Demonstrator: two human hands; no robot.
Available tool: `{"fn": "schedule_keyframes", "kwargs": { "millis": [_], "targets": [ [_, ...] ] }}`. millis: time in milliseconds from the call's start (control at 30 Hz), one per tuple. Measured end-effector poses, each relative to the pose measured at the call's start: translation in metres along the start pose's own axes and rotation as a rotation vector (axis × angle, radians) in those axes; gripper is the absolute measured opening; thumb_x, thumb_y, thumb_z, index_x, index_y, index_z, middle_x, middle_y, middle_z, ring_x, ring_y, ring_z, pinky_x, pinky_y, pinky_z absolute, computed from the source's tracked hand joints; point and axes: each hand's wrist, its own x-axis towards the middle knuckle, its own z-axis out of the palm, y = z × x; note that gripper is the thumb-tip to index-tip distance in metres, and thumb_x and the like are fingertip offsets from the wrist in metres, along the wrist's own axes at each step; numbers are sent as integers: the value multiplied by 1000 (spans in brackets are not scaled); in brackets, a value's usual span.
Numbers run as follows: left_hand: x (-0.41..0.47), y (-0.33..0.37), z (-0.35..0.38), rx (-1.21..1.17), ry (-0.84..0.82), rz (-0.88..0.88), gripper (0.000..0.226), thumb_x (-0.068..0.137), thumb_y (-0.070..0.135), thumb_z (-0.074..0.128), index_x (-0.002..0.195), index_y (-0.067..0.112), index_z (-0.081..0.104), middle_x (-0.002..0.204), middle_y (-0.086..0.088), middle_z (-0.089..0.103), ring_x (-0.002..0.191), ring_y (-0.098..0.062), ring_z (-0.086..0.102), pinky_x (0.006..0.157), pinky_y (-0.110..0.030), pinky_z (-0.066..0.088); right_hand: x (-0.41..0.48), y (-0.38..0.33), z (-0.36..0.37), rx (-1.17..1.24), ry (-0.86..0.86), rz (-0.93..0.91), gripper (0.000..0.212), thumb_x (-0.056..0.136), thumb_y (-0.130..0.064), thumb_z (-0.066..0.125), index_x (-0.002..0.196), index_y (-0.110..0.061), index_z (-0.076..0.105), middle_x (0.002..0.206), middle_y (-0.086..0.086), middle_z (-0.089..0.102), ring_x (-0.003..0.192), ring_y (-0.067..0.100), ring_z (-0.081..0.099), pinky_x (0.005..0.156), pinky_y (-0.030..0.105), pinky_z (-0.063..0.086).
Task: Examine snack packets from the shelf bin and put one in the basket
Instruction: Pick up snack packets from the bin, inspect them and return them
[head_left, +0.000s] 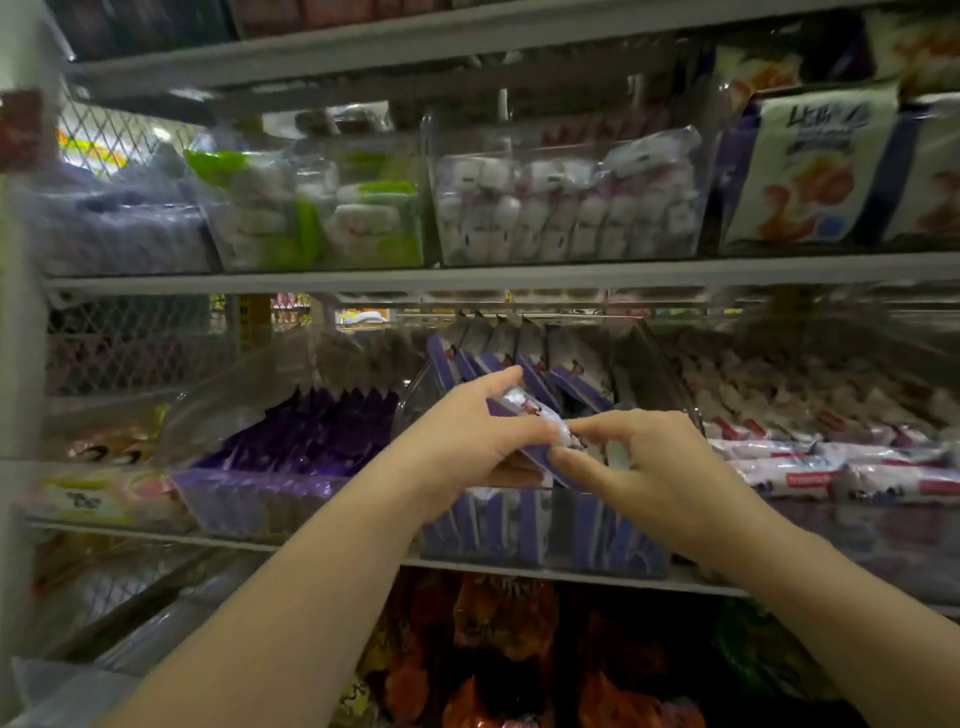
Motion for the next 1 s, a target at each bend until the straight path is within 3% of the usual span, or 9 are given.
{"fn": "schedule_keyframes", "kwargs": {
  "millis": [100,200,367,467,533,700,767,900,1000],
  "targets": [
    [18,9,-1,257,47,82,30,88,24,70,116,23,62,96,-8,74,85,-23,74,81,-43,60,8,3,-4,22,-3,49,77,63,-86,32,94,-32,76,85,-14,75,81,1,67,78,36,56],
    [35,13,0,373,20,118,3,90,25,67,93,25,65,82,0,74,77,-15,74,72,-32,61,14,8,-5,-3,-46,99,64,70,-80,40,83,-29,77,75,-11,74,72,2,67,74,37,57],
    [55,7,8,626,-37,165,9,89,25,68,94,23,60,84,2,68,80,-16,67,74,-35,57,23,15,-8,-197,-160,93,37,90,-52,55,89,-22,76,76,-3,73,72,9,66,73,37,56],
    [61,-4,15,822,20,250,18,88,31,70,87,28,52,78,11,60,72,-8,58,59,-25,41,28,19,-11,-345,-257,49,18,90,-36,61,96,-25,74,88,2,73,81,22,67,79,40,56],
    [63,-11,19,865,60,285,19,88,33,69,95,27,52,87,8,62,79,-11,59,62,-25,38,31,21,-10,-425,-339,-1,14,89,-28,61,92,-21,72,88,5,71,81,26,65,78,42,55],
    [69,-26,18,900,68,335,31,90,35,65,117,28,52,98,6,65,90,-12,62,70,-24,45,38,19,-15,-450,-427,-116,15,89,-30,66,100,-28,75,94,-2,73,86,17,66,80,35,54],
    [71,-33,18,964,61,391,33,89,34,66,119,27,53,102,6,63,97,-16,62,76,-30,49,42,19,-18,-439,-477,-147,17,90,-28,65,104,-30,74,98,-6,73,88,13,66,81,27,52],
    [73,-44,16,1073,34,498,32,85,33,70,113,30,54,147,7,35,124,-19,50,92,-45,51,51,19,-20,-454,-616,-224,29,93,-15,56,112,-32,72,109,-10,70,94,9,64,80,16,44],
    [75,-44,11,1031,-61,437,29,84,32,72,109,33,57,128,8,51,113,-15,54,92,-42,51,55,21,-23,-472,-675,-281,34,93,-15,57,118,-35,68,111,-12,66,91,4,57,71,7,34]
  ]
}}
